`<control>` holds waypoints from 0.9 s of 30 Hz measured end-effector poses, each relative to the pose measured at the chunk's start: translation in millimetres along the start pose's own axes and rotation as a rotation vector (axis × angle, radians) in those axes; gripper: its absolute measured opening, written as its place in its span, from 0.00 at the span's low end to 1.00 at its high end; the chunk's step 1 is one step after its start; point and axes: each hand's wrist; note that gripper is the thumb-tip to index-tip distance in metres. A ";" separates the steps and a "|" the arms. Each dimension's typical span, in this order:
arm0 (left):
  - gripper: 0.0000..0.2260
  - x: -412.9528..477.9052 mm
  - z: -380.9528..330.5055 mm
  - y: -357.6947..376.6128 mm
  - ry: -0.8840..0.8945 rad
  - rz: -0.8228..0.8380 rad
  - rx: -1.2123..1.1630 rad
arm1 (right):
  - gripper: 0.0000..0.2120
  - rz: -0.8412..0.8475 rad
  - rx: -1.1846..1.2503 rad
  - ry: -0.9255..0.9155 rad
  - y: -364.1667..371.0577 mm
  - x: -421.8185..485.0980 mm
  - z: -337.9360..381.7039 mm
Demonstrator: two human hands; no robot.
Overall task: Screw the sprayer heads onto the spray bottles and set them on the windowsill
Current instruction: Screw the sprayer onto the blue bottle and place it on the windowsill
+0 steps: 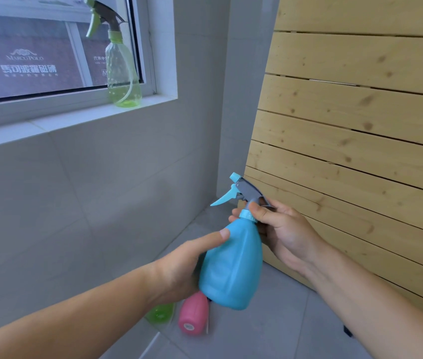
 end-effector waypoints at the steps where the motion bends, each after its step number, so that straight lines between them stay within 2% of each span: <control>1: 0.25 -0.5 -0.5 -0.5 -0.026 0.032 -0.022 | 0.02 0.019 0.019 -0.007 -0.5 -1.0 2.4; 5: 0.24 2.1 1.8 0.6 -0.034 0.090 0.005 | 0.10 0.061 0.030 -0.019 -3.2 -3.7 6.1; 9: 0.30 4.6 7.3 4.9 0.079 0.027 0.037 | 0.07 -0.010 -0.015 -0.044 -2.5 -2.8 5.2; 13: 0.29 4.3 6.0 7.3 0.177 -0.065 0.093 | 0.08 -0.063 -0.037 -0.068 0.9 -2.1 4.1; 20: 0.28 5.5 3.6 5.8 0.174 -0.117 0.191 | 0.10 -0.090 -0.053 -0.045 1.1 0.8 -3.4; 24: 0.29 4.1 -2.3 1.1 0.136 -0.080 0.179 | 0.19 -0.025 -0.056 -0.043 -0.4 0.5 -1.3; 27: 0.27 3.0 -9.7 -2.1 0.180 -0.088 0.116 | 0.28 -0.004 -0.097 -0.042 0.0 -0.9 -2.5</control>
Point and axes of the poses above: each hand's wrist, its own x-axis towards the middle knuckle, its own y-axis out of the palm, z = x × y, and after that the axes turned 11 degrees about -x, right-handed
